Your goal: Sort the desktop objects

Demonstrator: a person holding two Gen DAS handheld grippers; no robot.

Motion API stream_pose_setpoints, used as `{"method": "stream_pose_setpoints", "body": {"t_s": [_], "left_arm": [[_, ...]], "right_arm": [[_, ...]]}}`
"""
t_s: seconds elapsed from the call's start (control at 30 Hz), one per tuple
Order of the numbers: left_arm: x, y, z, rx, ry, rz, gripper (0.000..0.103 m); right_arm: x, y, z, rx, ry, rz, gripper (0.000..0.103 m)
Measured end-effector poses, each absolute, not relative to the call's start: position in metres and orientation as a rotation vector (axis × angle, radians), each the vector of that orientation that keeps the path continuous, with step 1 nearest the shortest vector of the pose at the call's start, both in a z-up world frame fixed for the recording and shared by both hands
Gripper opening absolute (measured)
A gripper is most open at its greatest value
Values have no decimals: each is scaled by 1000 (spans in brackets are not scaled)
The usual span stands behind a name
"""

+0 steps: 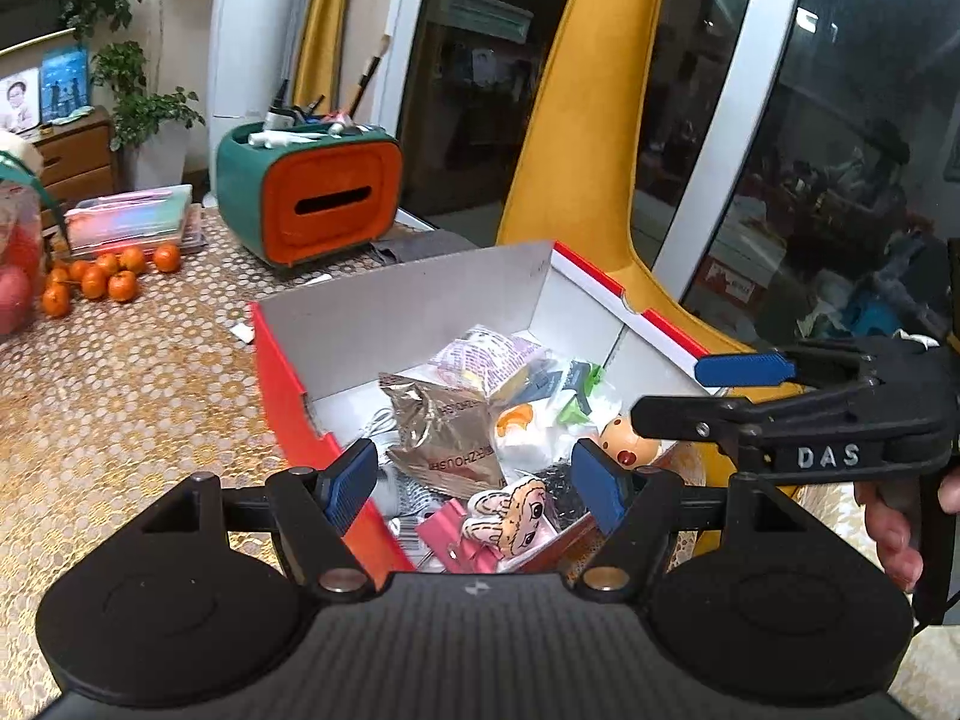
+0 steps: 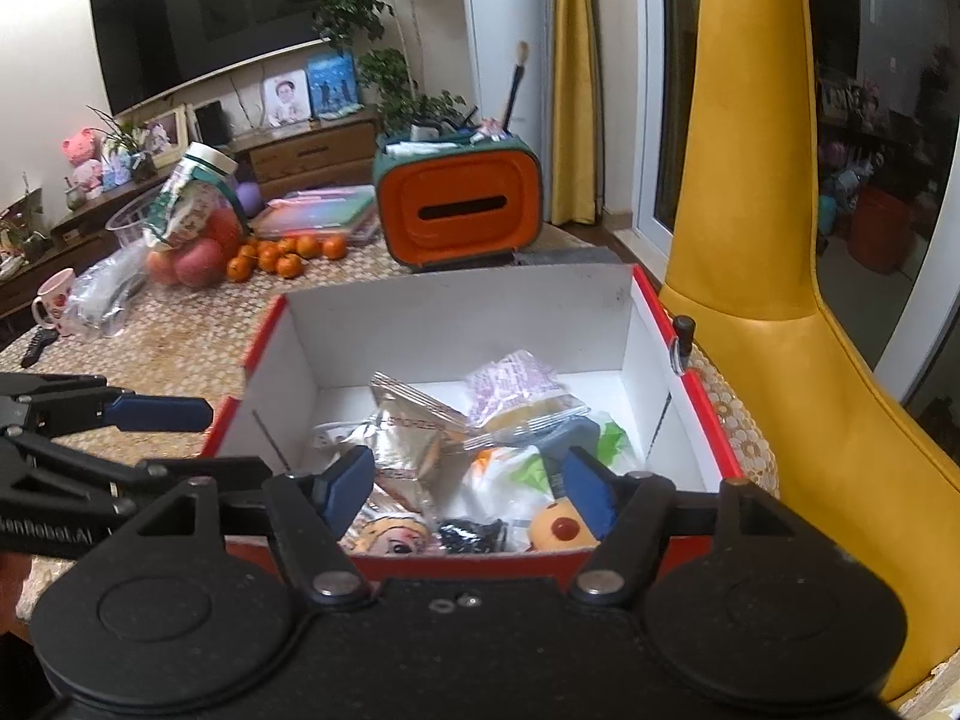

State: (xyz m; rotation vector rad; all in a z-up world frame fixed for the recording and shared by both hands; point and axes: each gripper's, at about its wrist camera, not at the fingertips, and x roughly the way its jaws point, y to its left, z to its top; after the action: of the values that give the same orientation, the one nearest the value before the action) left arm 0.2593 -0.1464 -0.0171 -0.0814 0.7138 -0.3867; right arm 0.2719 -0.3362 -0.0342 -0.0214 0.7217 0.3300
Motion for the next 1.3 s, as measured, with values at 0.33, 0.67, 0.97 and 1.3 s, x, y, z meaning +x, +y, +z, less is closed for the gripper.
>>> {"method": "stream_pose_setpoints", "body": {"t_s": [0.33,0.67,0.97,1.3], "left_arm": [[233,-127,-8,-103,690,-313,80],[218,-127,-2,-45,660,-270,101],[203,-134,-2,10,664,-267,101],[192,-131,-9,-16,713,-273,101]], "right_arm": [[240,-330,-25,-20,632,348,78],[220,-321,-24,-41,583,366,92],[200,-320,-24,-27,548,364,102],[186,-321,-29,6,558,356,102]]}}
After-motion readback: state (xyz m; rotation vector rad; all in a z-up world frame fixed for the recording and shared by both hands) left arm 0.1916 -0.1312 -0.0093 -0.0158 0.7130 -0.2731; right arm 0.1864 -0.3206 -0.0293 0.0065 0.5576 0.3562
